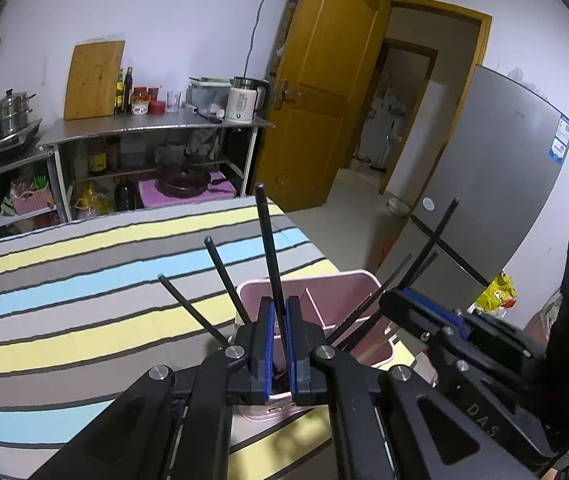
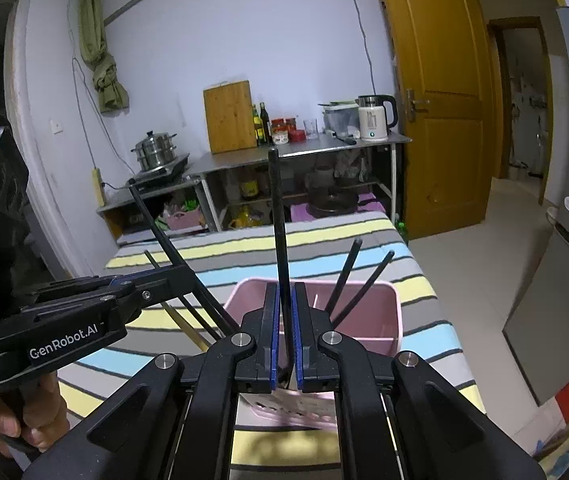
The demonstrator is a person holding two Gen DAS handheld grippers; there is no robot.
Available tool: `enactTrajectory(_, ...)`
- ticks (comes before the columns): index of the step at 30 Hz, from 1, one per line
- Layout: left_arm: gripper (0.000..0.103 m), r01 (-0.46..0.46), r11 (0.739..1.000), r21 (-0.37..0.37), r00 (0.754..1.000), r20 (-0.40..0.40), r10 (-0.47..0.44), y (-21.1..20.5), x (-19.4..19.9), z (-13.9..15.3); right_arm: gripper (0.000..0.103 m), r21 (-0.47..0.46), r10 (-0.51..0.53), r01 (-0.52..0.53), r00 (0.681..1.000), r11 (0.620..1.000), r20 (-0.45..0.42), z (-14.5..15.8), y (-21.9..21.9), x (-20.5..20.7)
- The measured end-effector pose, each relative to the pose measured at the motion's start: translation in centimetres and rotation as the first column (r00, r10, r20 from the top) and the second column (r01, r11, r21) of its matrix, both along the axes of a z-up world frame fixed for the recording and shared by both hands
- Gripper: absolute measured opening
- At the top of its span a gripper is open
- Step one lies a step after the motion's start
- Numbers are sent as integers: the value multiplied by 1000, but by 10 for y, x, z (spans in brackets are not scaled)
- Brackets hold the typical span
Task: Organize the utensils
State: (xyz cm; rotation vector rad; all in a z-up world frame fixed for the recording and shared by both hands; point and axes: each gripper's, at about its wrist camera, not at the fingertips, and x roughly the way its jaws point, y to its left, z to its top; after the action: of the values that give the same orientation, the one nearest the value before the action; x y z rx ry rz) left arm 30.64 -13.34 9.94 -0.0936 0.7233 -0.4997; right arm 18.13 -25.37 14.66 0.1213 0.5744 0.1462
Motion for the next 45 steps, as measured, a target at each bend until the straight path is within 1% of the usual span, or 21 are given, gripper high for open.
enactTrajectory(5,6,13,999,31,1000,-29,-12,-4,2,-17,6,-15,-1,1,1000,1000,6,-2,1,1)
enactTrajectory(8,6,8,999,44,1000,-27,-7,-3,2,-19,6,-9,15,-15,1000,1000,-3,-4,1,1)
enactTrajectory(13,8,2,999,45,1000,-19,-1,-1,1,-16,7,5,13,-13,1000,1000,-14,-2,-3,3)
enactTrajectory(20,19,4,999,32,1000,8,-4,3,-9,-6,8,-8,16,-16,1000,1000,-8,3,-2,-2)
enactTrajectory(27,20,-2,999,34,999,41,0,12,-22,5,8,-2,12,-12,1000,1000,9,10,-4,-14)
enactTrajectory(31,20,-8,1000,28,999,51,6,21,-36,7,8,-1,14,-14,1000,1000,8,11,-5,-19)
enactTrajectory(34,20,-12,999,30,997,73,10,26,-52,10,8,5,18,-18,1000,1000,10,12,-5,-28)
enactTrajectory(41,20,-14,1000,18,993,116,11,36,-86,17,13,15,33,-33,999,999,14,12,1,-50)
enactTrajectory(45,21,-21,999,24,988,151,18,39,-104,18,14,7,35,-35,999,999,20,12,6,-64)
